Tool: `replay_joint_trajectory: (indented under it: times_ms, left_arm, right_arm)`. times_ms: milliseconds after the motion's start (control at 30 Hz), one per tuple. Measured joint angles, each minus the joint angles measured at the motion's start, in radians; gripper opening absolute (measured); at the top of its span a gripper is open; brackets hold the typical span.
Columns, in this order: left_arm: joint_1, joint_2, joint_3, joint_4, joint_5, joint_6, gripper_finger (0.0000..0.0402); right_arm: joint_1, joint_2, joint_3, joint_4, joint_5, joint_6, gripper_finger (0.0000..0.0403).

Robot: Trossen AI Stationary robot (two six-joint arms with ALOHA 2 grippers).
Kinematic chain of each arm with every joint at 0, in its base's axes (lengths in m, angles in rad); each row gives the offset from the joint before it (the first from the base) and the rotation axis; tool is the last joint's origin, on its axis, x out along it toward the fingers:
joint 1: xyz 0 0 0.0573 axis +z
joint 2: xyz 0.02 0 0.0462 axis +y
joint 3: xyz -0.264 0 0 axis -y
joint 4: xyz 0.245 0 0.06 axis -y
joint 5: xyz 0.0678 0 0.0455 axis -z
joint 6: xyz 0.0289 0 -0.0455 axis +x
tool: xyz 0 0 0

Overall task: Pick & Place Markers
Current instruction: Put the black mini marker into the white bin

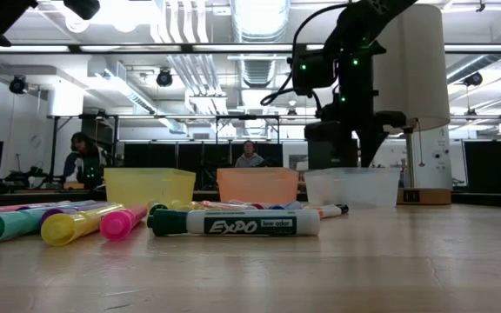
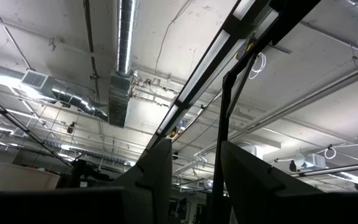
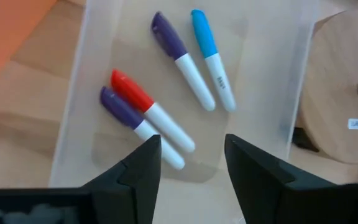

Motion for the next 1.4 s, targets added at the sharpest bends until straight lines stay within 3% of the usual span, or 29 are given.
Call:
replay_joint_trajectory:
  times_ms: [400, 867, 1100, 1400]
  left_arm:
    - [0.000, 0.000, 0.000, 0.000, 0.000, 0.000, 0.0133]
    - [0.000, 0.000, 0.000, 0.000, 0.000, 0.000, 0.0133]
    - [0.000, 0.000, 0.000, -0.006, 0.000, 0.000, 0.0133]
    - [0.000, 0.000, 0.000, -0.007, 0.000, 0.000, 0.0133]
  right_arm:
    - [0.083, -0.019, 0.070, 0.002, -0.061, -0.176, 0.0160]
    - [0.282, -0.021, 0.154, 0.033, -0.092, -0.908, 0.0128]
    - [0.335, -0.018, 0.153, 0.072, -0.094, -0.963, 0.0117]
    - [0.340, -0.018, 0.136, 0.103, -0.276, -0.948, 0.0104]
